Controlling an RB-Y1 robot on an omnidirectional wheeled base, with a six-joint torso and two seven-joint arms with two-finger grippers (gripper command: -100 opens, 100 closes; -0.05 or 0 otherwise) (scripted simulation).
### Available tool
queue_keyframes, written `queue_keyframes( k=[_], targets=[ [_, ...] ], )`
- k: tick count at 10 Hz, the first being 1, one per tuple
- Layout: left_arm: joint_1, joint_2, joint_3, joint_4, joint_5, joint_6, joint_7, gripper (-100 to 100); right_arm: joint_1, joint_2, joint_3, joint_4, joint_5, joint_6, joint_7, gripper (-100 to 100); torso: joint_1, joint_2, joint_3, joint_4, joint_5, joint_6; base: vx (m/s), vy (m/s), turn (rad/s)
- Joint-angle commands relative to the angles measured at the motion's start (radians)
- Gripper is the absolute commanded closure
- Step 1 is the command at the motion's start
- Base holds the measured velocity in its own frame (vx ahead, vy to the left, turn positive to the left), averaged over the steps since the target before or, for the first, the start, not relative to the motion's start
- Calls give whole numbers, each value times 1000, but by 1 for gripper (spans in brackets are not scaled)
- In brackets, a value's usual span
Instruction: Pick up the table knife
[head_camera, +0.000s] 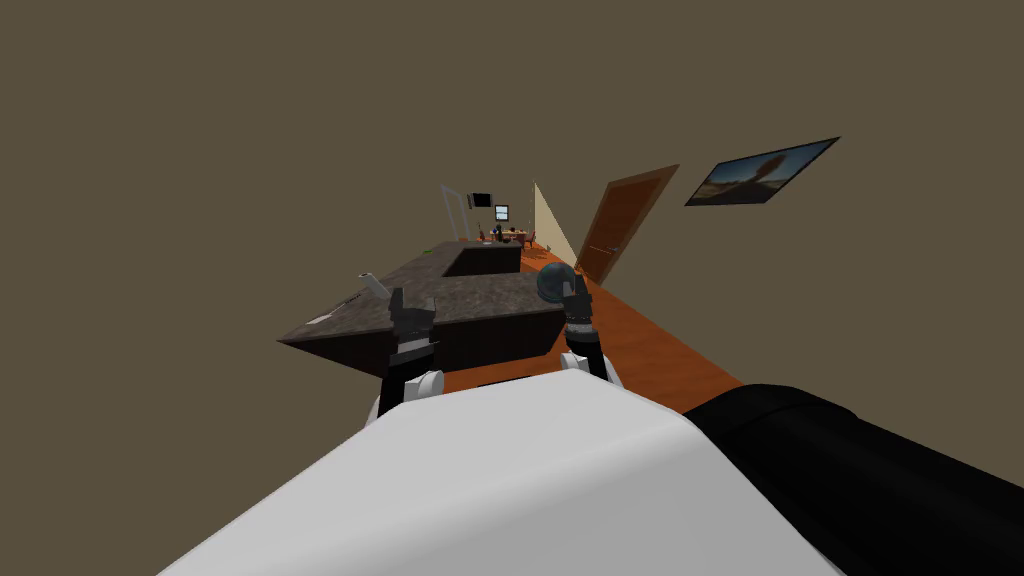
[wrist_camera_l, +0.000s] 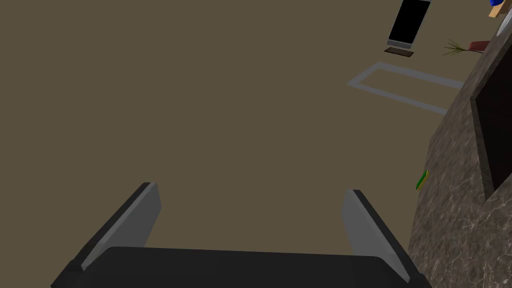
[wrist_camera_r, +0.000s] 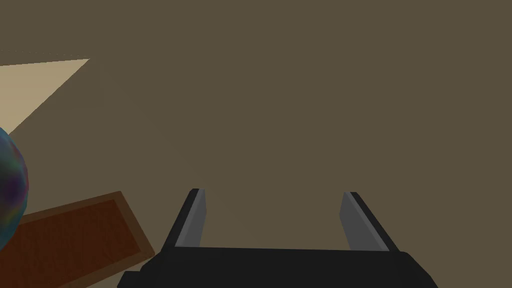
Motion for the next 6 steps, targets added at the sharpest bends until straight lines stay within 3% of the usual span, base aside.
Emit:
queue_keyframes(
  k=[1,3,6],
  targets=[
    [-1,50,14,3,-1,22,-6,-100,0,0,0,0,0,0,0,0,0,0,0,0,0,0,-1,-20,-59],
    [-2,111,47,9,-4,75,-21,-100,0,0,0,0,0,0,0,0,-2,0,0,0,0,0,-1,-55,-90],
    [-5,191,128,23,-11,180,-56,-100,0,0,0,0,0,0,0,0,-6,-1,0,0,-1,0,10,-103,-148]
  ],
)
